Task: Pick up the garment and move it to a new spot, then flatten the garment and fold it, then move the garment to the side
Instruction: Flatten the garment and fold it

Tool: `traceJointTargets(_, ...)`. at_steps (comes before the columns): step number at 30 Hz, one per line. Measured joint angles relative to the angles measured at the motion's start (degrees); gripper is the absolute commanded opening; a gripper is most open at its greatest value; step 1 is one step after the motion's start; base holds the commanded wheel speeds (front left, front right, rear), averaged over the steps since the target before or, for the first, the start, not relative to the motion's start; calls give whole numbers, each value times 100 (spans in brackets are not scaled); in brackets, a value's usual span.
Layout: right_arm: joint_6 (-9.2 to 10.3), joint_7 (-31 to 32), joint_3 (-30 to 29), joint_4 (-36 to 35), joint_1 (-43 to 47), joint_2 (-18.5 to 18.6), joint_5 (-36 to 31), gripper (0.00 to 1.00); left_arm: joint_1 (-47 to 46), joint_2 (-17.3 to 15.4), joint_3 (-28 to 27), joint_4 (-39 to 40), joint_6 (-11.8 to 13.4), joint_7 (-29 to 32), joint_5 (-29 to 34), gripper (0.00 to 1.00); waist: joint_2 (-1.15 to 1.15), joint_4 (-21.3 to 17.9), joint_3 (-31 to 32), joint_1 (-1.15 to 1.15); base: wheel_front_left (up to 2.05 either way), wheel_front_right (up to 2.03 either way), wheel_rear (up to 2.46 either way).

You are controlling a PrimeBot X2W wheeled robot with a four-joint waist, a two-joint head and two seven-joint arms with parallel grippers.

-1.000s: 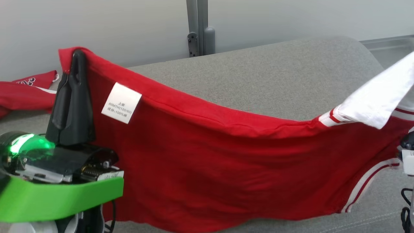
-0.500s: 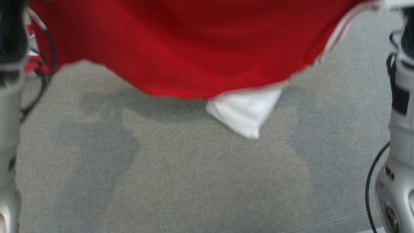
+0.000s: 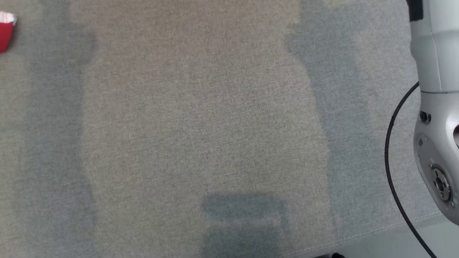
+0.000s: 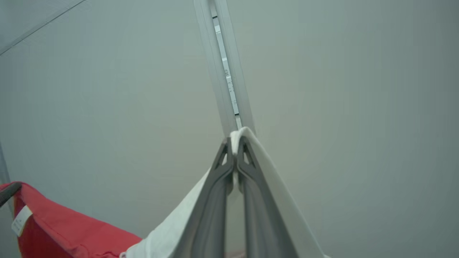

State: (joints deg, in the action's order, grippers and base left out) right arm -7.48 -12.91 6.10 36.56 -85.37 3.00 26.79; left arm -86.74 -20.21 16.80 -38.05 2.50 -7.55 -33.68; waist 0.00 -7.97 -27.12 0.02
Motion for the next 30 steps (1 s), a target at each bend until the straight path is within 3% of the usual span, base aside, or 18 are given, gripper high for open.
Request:
traceJointTargets(5, 0, -181, 695, 224, 14, -7, 445, 0, -5, 65, -127, -655, -110, -419, -156, 0, 0, -88, -477, 0, 0, 0, 0)
traceJointTargets(13, 0, -209, 1218, -83, 786, -15, 682, 0, 352, 44, -257, -1194, -604, -622, -398, 0, 0, -214, -955, -1, 0, 0, 0)
traceJointTargets(23, 0, -214, 1308, -1209, 2204, 372, 961, 0, 1048, 135, -349, -1013, -902, -665, -867, 0, 0, -79, -671, -2, 0, 0, 0)
traceJointTargets(30, 0, -214, 1195, -2005, 3963, 765, 1250, 0, 2656, 215, -420, -69, -956, -662, -1316, 0, 0, 75, -211, -2, 0, 0, 0)
